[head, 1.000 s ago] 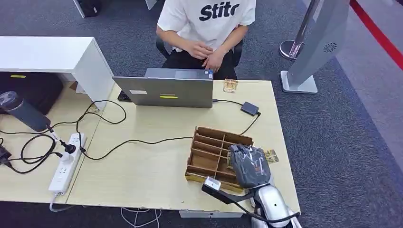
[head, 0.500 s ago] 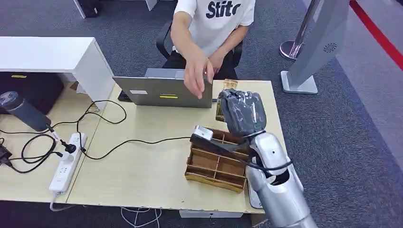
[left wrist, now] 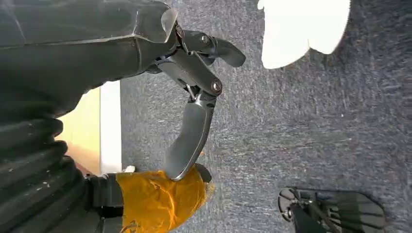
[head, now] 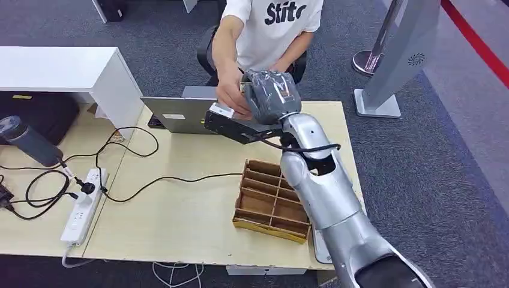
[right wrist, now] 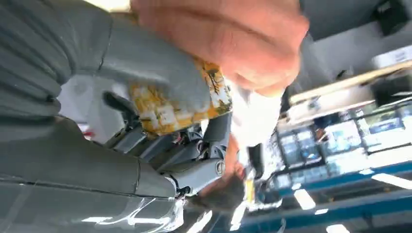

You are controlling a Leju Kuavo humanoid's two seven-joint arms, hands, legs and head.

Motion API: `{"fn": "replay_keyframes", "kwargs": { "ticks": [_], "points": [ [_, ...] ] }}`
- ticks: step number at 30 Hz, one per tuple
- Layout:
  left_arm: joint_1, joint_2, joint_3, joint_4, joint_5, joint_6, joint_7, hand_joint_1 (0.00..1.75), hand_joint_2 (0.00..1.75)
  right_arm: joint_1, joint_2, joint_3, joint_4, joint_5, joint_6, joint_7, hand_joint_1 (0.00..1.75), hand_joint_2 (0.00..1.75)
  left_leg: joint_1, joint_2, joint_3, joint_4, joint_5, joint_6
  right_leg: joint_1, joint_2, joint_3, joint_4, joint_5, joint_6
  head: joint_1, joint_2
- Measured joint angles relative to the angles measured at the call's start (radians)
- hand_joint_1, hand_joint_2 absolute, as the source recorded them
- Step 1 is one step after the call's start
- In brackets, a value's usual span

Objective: Pass the card to the sensor for recognition and then transmit it.

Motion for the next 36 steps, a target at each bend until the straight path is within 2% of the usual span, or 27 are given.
{"fn": "replay_keyframes", "kwargs": {
  "ticks": [2,3,8,9,10,14,17,21,23,25,27,29,31,33,36],
  "points": [
    [-0.003,-0.002,-0.003,0.000,-0.003,-0.002,0.000,0.00,1.75,-0.009,0.016,0.000,0.031,-0.148,0.031,-0.052,0.00,1.75,0.000,0.000,0.000,0.000,0.000,0.000,0.000,0.000,0.000,0.000,0.000,0.000,0.000,0.000],
    [-0.004,-0.002,-0.003,0.000,-0.005,-0.003,0.000,0.00,1.75,-0.011,0.017,0.000,0.037,-0.182,0.040,-0.067,0.00,1.75,0.000,0.000,0.000,0.000,0.000,0.000,0.000,0.000,0.000,0.000,0.000,0.000,0.000,0.000],
    [-0.004,-0.002,-0.003,0.000,-0.006,-0.003,0.000,0.00,1.75,-0.011,0.019,0.000,0.041,-0.201,0.045,-0.075,0.00,1.75,0.000,0.000,0.000,0.000,0.000,0.000,0.000,0.000,0.000,0.000,0.000,0.000,0.000,0.000],
    [-0.006,-0.002,-0.003,0.000,-0.010,-0.008,0.000,0.00,1.75,-0.016,0.022,-0.013,0.079,-0.311,0.059,-0.137,0.00,1.75,0.000,0.000,0.000,0.000,0.000,0.000,0.000,-0.001,0.000,0.000,0.000,0.000,0.000,0.000],
    [-0.007,-0.002,-0.003,0.000,-0.012,-0.008,0.002,0.00,1.75,-0.023,0.021,-0.034,0.117,-0.337,0.058,-0.155,0.00,1.75,0.000,0.000,0.000,0.000,0.000,0.000,0.000,0.000,0.000,0.000,0.000,0.000,0.000,0.000],
    [-0.010,-0.002,-0.004,0.000,-0.014,-0.007,0.008,0.00,1.75,-0.024,0.021,-0.053,0.136,-0.371,0.053,-0.155,0.00,1.75,0.000,0.000,0.000,0.000,0.000,0.000,0.000,0.000,0.000,-0.001,0.000,0.000,0.000,0.000],
    [-0.010,-0.002,-0.004,0.000,-0.016,-0.006,0.010,0.00,1.75,-0.025,0.006,-0.110,0.146,-0.474,0.047,-0.156,0.00,1.75,0.000,-0.001,0.000,0.001,0.000,0.000,0.000,-0.001,0.000,-0.001,0.000,0.000,0.000,0.000],
    [-0.010,0.000,-0.004,0.000,-0.024,-0.005,0.018,0.00,1.75,-0.034,-0.057,-0.284,0.202,-0.649,0.023,-0.166,0.00,1.75,-0.001,-0.004,0.000,0.001,0.000,0.000,0.000,-0.003,0.002,-0.002,0.000,0.000,0.000,0.000],
    [-0.010,0.000,-0.004,0.000,-0.027,-0.004,0.019,0.00,1.75,-0.041,-0.103,-0.400,0.251,-0.718,0.018,-0.181,0.00,1.75,-0.001,-0.005,0.000,0.002,0.000,0.000,0.000,-0.004,0.002,-0.002,0.001,0.001,0.000,0.000],
    [-0.011,0.002,-0.005,0.000,-0.030,-0.004,0.022,0.00,1.75,-0.052,-0.150,-0.509,0.310,-0.732,0.004,-0.184,0.00,1.75,-0.001,-0.004,0.001,0.002,0.000,0.001,-0.001,-0.003,0.002,-0.003,0.001,0.001,0.000,0.000],
    [-0.012,0.002,-0.005,0.000,-0.031,-0.003,0.023,0.00,1.75,-0.045,-0.228,-0.603,0.389,-0.712,-0.049,-0.156,0.00,1.75,-0.001,-0.007,0.002,0.002,-0.001,0.002,0.000,-0.006,0.005,-0.005,0.000,0.002,0.000,0.000],
    [-0.011,0.000,-0.005,0.000,-0.033,-0.002,0.021,0.00,1.75,0.001,-0.310,-0.684,0.460,-0.755,-0.054,-0.162,0.00,1.75,0.000,-0.014,0.002,0.003,-0.002,0.003,0.000,-0.013,0.008,-0.007,-0.002,0.005,0.001,0.000],
    [-0.007,0.000,-0.005,0.000,-0.033,-0.001,0.017,0.00,1.75,0.071,-0.392,-0.806,0.530,-0.869,0.005,-0.209,0.00,1.75,0.000,-0.018,0.001,0.002,-0.003,0.004,0.000,-0.016,0.010,-0.007,-0.003,0.006,0.001,0.000],
    [-0.005,0.000,-0.005,0.000,-0.033,-0.001,0.014,0.00,1.75,0.144,-0.449,-0.916,0.580,-0.951,0.067,-0.253,0.00,1.75,-0.001,-0.017,0.001,0.002,-0.004,0.006,0.000,-0.016,0.010,-0.007,-0.004,0.006,0.001,0.000],
    [-0.006,0.000,-0.005,0.000,-0.032,-0.001,0.009,0.00,1.75,0.239,-0.501,-1.044,0.641,-1.020,0.118,-0.264,0.00,1.75,-0.001,-0.012,0.001,0.002,-0.007,0.008,0.000,-0.012,0.008,-0.007,-0.005,0.007,0.000,0.000]
  ]
}}
